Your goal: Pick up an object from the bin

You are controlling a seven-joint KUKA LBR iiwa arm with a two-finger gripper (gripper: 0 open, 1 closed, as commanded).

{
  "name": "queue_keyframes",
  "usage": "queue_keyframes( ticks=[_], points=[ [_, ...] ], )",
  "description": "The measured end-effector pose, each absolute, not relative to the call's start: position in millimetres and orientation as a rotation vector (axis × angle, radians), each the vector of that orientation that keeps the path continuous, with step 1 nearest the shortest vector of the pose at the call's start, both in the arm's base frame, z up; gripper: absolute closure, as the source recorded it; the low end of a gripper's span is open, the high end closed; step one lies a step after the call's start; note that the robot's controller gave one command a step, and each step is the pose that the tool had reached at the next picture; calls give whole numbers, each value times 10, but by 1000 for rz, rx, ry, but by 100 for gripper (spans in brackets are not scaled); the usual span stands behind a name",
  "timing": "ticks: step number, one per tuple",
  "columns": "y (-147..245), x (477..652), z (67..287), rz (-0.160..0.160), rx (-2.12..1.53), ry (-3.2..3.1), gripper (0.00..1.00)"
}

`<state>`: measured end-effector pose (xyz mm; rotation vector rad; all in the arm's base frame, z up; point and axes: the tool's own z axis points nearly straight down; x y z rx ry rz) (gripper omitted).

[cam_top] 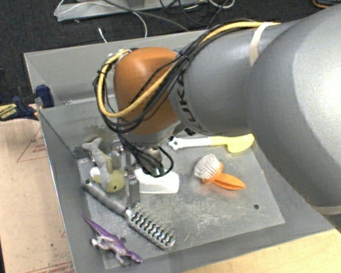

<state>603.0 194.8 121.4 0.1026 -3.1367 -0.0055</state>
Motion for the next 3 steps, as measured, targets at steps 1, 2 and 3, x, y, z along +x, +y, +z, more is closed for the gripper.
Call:
queue_keyframes(
  ticks=[1,2,3],
  points=[
    [2228,5861,1259,-9,38,-3156,0],
    [1503,6013,822,-5,-190,-3141,100],
    [1502,6012,824,-6,-191,-3141,100]
  ],
)
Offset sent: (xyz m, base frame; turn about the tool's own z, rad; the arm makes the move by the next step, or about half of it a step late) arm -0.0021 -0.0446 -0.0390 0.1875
